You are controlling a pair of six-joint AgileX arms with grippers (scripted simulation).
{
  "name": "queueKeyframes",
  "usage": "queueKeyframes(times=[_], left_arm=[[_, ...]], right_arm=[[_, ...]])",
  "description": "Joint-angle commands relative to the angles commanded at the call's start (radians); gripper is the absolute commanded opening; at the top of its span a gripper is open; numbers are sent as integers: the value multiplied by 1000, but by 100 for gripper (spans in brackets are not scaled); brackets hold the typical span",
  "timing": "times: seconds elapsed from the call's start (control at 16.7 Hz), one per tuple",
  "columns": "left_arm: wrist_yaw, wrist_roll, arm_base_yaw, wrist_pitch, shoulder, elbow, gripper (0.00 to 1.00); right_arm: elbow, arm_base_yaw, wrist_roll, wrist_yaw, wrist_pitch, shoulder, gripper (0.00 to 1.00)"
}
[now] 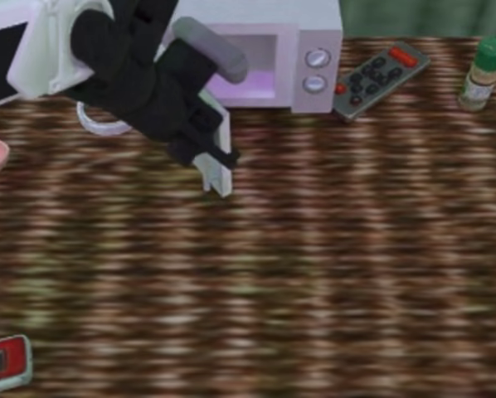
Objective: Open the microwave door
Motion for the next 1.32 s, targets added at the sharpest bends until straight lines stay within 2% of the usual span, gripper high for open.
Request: queueKeyframes(times=[0.42,1.32], left_arm=[[76,159,65,-31,-32,-31,0],[78,162,66,-32,-33,-33,0]], right_arm=[[0,0,0,0,0,0,100],[0,0,0,0,0,0,100]])
